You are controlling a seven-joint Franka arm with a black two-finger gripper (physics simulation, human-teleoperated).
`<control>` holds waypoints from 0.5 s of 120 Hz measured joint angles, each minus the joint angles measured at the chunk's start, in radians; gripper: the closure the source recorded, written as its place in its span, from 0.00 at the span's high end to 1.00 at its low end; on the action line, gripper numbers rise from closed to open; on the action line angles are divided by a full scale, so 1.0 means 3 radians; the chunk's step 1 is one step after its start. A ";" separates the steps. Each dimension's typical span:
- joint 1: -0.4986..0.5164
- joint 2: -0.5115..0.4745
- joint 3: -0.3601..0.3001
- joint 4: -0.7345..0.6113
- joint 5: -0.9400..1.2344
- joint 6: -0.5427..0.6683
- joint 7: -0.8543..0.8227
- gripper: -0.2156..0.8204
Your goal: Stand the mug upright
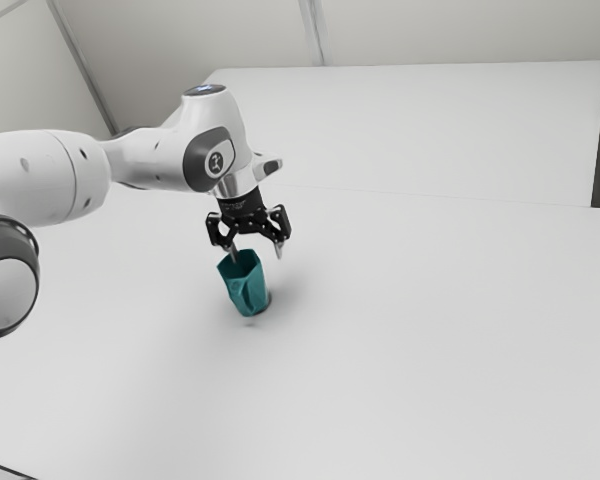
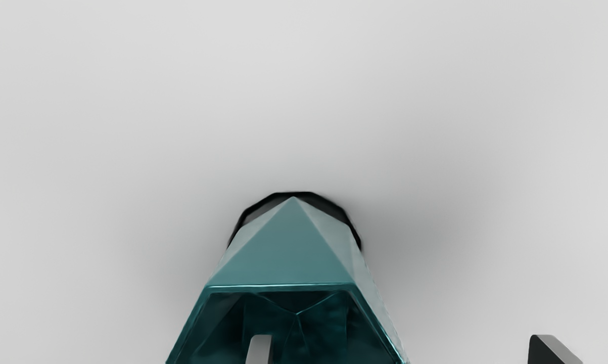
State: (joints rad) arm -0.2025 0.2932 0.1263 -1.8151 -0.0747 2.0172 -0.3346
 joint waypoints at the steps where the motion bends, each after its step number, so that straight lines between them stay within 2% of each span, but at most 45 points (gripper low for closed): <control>1: 0.0000 -0.0003 0.0000 0.0000 -0.0002 -0.0010 0.0000 0.73; 11: 0.0000 -0.0114 -0.0003 -0.0002 -0.0017 -0.0110 -0.0001 0.74; 32: 0.0011 -0.0623 -0.0009 -0.0012 0.0003 -0.0278 0.0169 0.76; 50: 0.0066 -0.0708 -0.0017 0.0462 0.0091 -0.0637 0.0491 0.78; 60: 0.0207 -0.0713 -0.0148 0.0677 0.0133 -0.0817 0.0671 0.78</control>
State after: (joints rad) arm -0.1402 0.0794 0.0819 -1.6120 -0.0348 1.7720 -0.1334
